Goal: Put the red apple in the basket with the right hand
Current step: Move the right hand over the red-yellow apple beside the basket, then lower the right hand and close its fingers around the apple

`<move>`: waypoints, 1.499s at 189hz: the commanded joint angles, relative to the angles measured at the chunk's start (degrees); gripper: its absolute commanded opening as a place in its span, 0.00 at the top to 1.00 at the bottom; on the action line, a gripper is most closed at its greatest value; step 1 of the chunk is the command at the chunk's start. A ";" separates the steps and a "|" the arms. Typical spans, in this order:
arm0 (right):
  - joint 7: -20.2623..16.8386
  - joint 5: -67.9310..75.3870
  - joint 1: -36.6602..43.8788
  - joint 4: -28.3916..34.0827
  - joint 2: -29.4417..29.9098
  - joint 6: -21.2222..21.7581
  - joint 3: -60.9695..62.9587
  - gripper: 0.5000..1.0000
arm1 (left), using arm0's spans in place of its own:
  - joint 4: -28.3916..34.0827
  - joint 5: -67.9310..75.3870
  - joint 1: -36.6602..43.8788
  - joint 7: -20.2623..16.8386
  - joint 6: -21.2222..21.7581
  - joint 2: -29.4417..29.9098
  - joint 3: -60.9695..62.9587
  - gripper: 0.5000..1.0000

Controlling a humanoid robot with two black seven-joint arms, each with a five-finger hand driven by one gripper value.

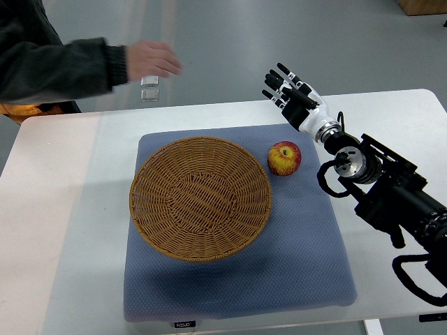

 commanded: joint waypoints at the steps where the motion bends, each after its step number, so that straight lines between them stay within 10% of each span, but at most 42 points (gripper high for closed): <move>1: -0.05 -0.01 0.21 -0.09 -0.20 -0.02 0.00 0.15 | -0.14 0.03 0.01 0.00 0.00 0.00 0.00 0.00; 82: -1.10 -6.69 4.69 0.00 -1.43 1.30 -7.91 0.15 | -0.14 -0.06 0.01 0.09 -0.09 0.00 -0.26 0.00; 115: -4.88 -31.64 23.23 1.49 -10.13 13.34 -42.34 0.15 | -0.40 -0.06 -0.08 0.09 -0.09 0.00 -0.17 0.00; 150: -5.14 -34.99 39.56 10.70 -11.27 14.49 -73.60 0.15 | -0.40 -0.06 -0.08 0.00 -0.09 0.00 -0.17 0.00; 283: -7.96 -42.02 37.48 12.66 -10.66 8.95 -80.07 0.16 | -0.40 -0.06 0.01 0.09 -0.09 0.00 -0.09 0.00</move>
